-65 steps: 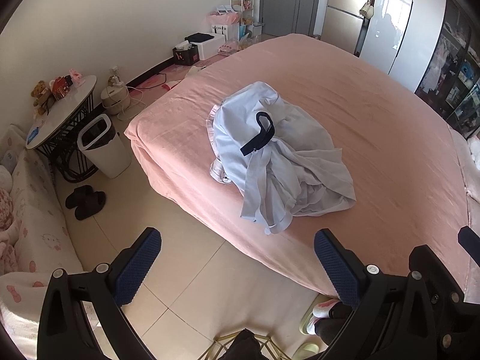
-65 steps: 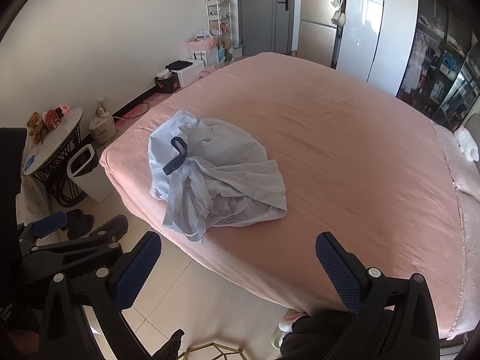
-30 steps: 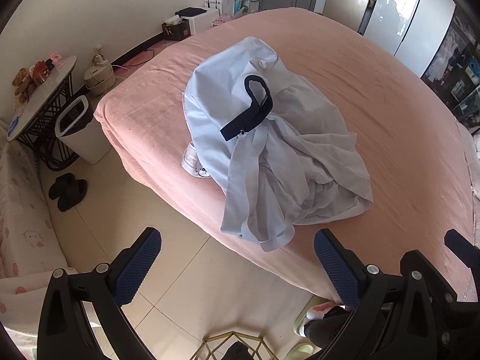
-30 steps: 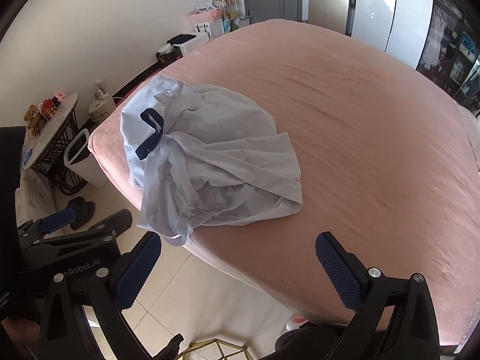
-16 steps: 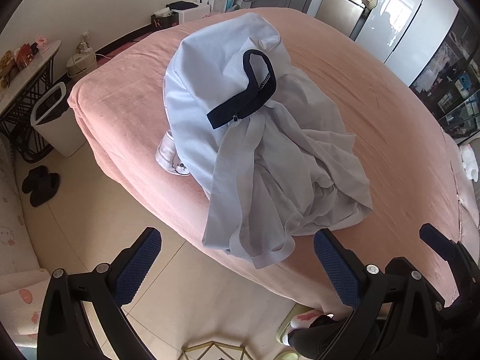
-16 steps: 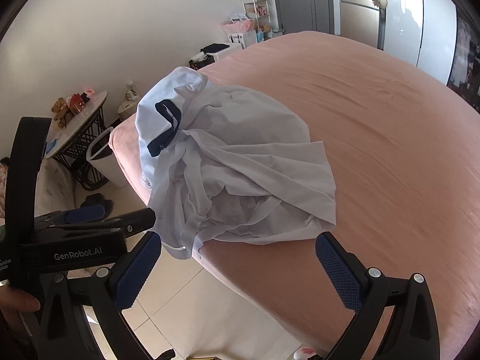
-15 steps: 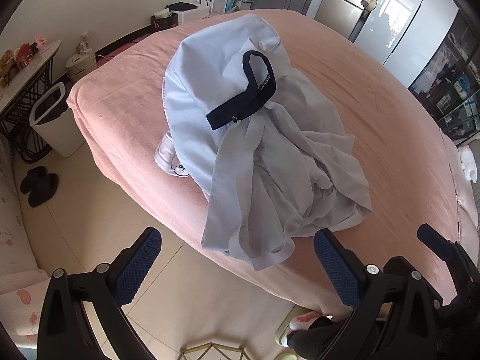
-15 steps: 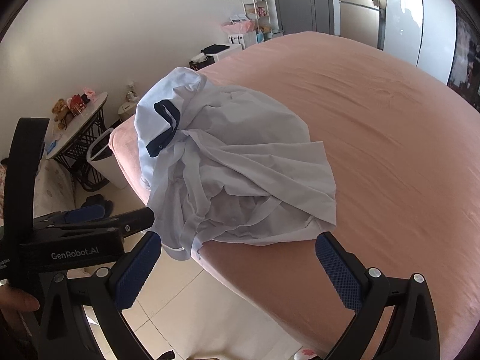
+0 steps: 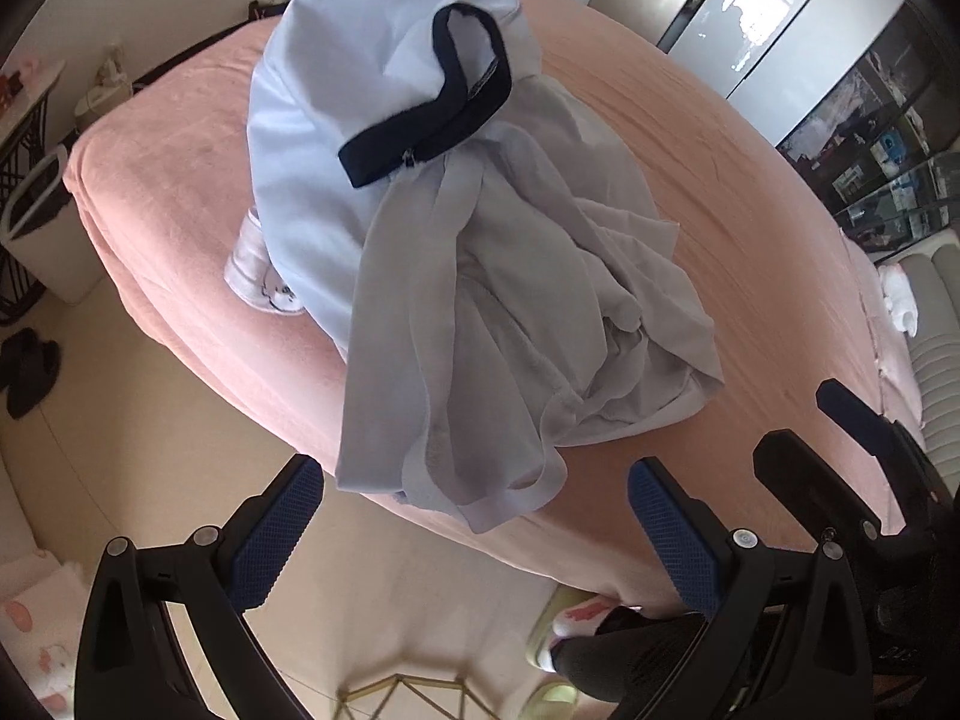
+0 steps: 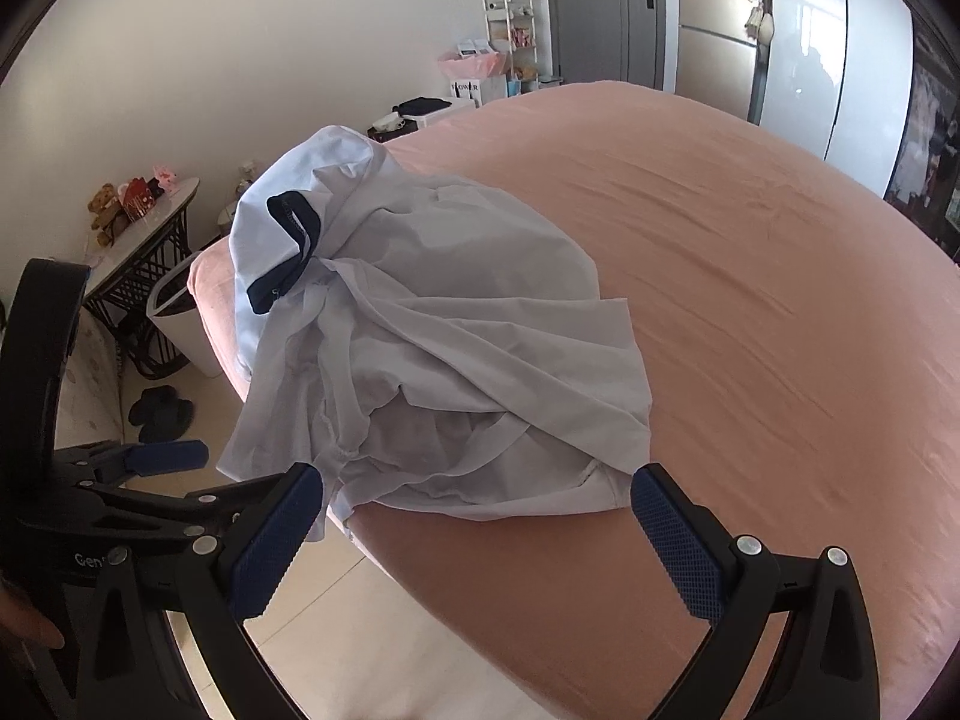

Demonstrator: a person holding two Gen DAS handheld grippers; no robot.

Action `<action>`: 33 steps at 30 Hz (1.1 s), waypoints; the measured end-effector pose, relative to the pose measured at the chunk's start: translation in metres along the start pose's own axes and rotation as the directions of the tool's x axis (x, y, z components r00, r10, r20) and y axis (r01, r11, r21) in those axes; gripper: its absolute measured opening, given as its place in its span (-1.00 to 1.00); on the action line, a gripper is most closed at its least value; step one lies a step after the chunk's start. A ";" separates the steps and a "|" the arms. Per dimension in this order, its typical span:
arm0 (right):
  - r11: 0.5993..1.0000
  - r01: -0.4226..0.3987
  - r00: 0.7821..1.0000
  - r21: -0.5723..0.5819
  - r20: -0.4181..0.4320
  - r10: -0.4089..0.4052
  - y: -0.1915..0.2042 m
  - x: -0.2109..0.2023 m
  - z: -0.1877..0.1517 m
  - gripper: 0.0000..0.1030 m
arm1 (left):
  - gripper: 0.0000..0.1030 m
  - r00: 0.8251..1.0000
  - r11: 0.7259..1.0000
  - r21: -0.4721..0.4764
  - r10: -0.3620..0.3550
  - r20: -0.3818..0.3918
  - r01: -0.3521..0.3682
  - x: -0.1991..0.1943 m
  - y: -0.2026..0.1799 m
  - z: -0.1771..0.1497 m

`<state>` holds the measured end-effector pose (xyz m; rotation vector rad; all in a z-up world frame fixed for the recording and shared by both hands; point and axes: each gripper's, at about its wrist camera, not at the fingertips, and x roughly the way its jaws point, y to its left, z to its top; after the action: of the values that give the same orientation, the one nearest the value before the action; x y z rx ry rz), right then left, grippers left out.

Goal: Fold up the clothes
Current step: 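Lower both open grippers onto the white shirt's body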

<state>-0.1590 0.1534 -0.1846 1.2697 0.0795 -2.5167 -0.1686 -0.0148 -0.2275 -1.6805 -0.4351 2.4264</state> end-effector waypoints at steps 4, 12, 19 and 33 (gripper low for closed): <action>1.000 -0.006 1.000 0.006 -0.007 0.006 -0.001 0.007 0.001 1.00 | 1.00 1.000 0.995 -0.102 0.001 0.008 0.000 0.006 0.015 0.000; 0.998 -0.023 1.000 0.063 -0.018 0.024 0.000 0.018 0.004 1.00 | 1.00 0.992 0.976 -0.217 0.013 0.127 0.015 0.011 0.040 -0.002; 0.997 -0.026 0.999 0.077 -0.018 0.028 0.002 0.025 0.008 1.00 | 1.00 0.979 0.967 -0.234 -0.050 0.198 0.097 0.013 0.041 -0.006; 0.994 -0.032 0.998 0.107 -0.046 0.038 0.002 0.038 0.008 1.00 | 1.00 0.975 0.980 -0.194 -0.001 0.220 0.044 0.041 0.019 -0.003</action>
<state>-0.1858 0.1405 -0.2097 1.3605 -0.0659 -2.4902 -0.1802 -0.0206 -0.2711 -1.4689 -0.7450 2.6386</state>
